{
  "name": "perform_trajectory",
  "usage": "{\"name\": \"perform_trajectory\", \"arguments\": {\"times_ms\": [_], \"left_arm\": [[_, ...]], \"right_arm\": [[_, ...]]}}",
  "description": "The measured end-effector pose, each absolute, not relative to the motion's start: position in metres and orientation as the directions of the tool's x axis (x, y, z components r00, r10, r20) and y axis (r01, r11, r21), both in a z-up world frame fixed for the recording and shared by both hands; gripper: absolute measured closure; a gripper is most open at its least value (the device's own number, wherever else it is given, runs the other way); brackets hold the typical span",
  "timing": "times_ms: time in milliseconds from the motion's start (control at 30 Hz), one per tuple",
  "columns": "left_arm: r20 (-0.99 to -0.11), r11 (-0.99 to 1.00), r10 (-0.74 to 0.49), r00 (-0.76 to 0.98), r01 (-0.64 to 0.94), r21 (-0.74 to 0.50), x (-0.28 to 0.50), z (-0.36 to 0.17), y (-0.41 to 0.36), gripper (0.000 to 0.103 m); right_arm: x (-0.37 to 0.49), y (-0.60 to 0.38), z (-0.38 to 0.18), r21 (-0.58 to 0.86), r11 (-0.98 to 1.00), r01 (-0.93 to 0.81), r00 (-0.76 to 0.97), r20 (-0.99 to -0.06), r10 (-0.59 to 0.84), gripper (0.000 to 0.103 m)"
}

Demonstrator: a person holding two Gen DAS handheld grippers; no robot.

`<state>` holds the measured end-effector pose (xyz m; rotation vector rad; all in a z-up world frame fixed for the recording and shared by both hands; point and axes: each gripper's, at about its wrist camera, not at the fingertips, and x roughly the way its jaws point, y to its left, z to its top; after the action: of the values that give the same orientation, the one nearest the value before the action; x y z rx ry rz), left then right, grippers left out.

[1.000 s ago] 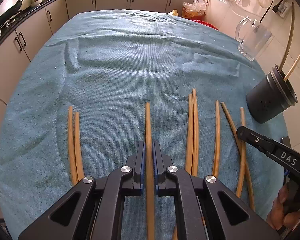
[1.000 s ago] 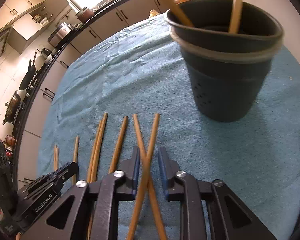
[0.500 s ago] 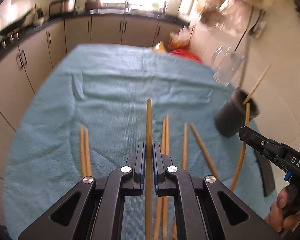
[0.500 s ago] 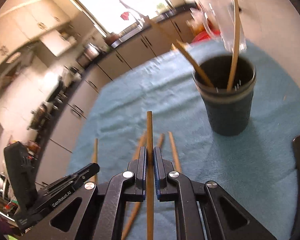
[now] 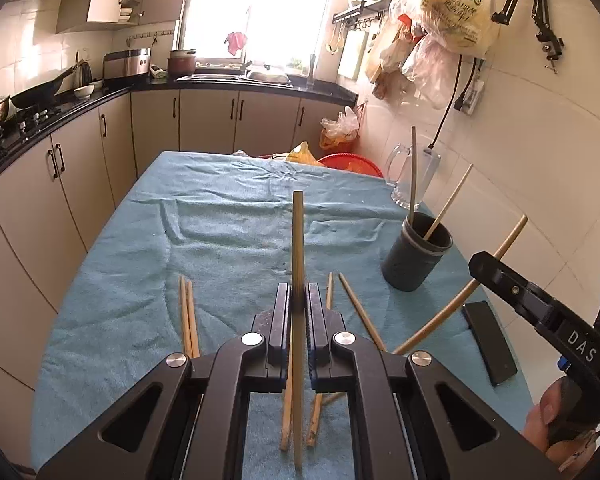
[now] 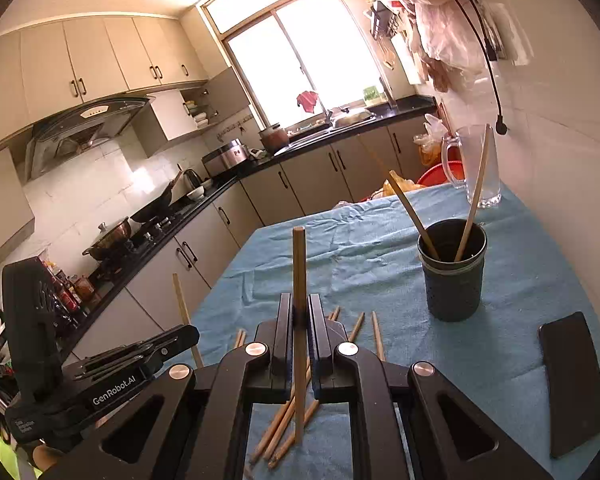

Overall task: Organize utensils
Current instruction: 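Lift the right tool's chopstick over the black cup while the left tool carries its own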

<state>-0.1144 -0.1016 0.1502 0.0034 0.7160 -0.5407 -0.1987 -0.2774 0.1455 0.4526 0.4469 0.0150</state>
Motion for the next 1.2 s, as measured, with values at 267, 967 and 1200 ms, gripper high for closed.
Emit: {"name": "perform_trajectory", "arguments": {"times_ms": [267,967,1200], "left_arm": [[-0.604,0.862,-0.478,0.638,0.473,-0.182,-0.125,0.162,-0.097,0.097],[-0.584,0.854,-0.493,0.645,0.487,-0.182,-0.136,0.175,-0.1,0.097],[-0.583,0.854,-0.492,0.646,0.489,-0.179,-0.136,0.175,-0.102,0.097]], "right_arm": [[-0.209,-0.281,0.154,0.429,0.899,0.086,0.915,-0.39,0.098,0.096],[-0.226,-0.29,0.16,0.435,0.895,0.098,0.929,-0.363,0.075,0.096],[-0.231,-0.294,0.163,0.442,0.891,0.105,0.931,-0.359,0.068,0.096]]}}
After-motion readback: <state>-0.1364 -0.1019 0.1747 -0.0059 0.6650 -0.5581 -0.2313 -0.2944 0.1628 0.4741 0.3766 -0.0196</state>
